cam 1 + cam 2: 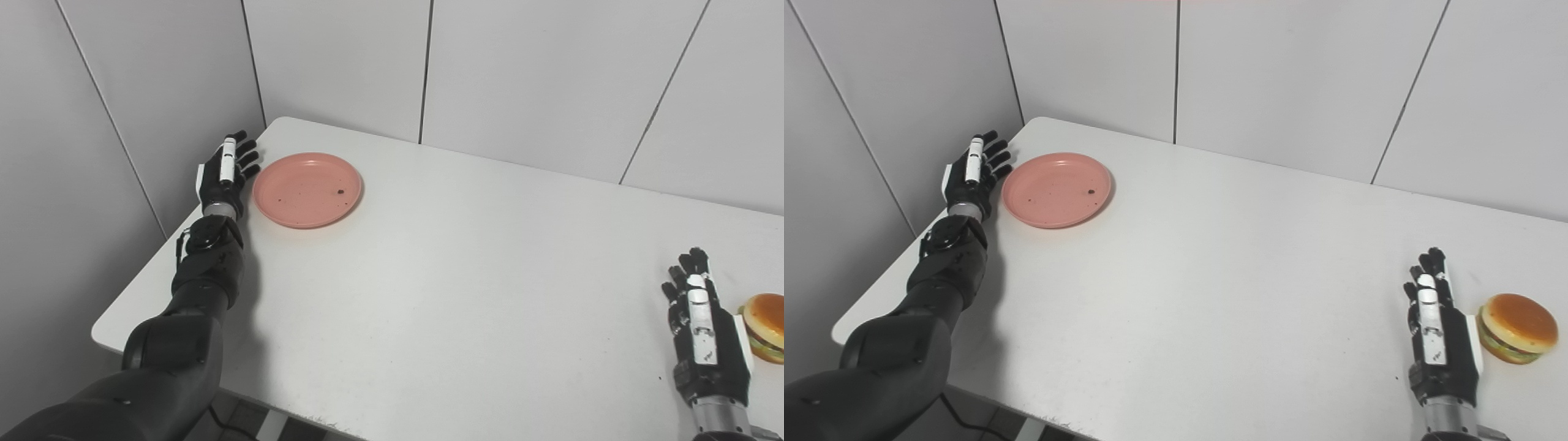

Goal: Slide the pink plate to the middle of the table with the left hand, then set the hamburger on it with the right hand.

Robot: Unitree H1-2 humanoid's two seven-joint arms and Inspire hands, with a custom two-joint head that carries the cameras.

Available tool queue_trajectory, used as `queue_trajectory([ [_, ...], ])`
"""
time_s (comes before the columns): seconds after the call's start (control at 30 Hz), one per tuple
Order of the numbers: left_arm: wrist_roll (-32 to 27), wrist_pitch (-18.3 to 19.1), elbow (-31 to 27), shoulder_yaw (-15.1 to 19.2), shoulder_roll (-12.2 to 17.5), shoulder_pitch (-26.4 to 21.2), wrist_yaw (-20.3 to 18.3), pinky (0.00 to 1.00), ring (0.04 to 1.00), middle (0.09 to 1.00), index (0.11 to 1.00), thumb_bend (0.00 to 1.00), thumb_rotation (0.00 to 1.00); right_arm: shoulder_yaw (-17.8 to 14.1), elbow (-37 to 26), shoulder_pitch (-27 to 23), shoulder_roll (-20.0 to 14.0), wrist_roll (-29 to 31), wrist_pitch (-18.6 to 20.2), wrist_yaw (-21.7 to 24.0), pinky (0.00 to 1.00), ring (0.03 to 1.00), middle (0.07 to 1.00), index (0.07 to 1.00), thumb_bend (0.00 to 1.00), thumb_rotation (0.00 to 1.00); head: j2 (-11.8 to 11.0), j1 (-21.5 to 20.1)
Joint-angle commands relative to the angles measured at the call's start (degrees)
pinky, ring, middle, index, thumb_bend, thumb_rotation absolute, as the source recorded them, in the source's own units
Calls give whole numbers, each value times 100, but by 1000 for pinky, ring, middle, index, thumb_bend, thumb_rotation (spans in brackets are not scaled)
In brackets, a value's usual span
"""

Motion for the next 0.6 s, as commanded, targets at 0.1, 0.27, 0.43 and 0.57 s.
queue_trajectory([
  [0.1,168,-356,-116,-200,40,-150,-54,822,846,823,791,260,899,-3,0,61,32,-18,-128,-19,1000,1000,1000,1000,576,864,30,-16],
  [0.27,69,-321,-81,-232,-29,-139,-123,835,840,816,788,264,919,0,-36,62,37,-17,-97,-28,1000,1000,1000,1000,559,866,30,-16],
  [0.43,93,-346,-185,-274,-138,-82,-154,817,827,808,782,264,931,-4,-57,66,40,-11,-73,-36,1000,1000,1000,1000,555,860,60,-29],
  [0.57,118,-218,-397,-321,-255,-26,-126,807,824,803,770,264,934,-6,-61,63,43,-37,-68,-65,1000,1000,1000,1000,559,862,71,-39],
])
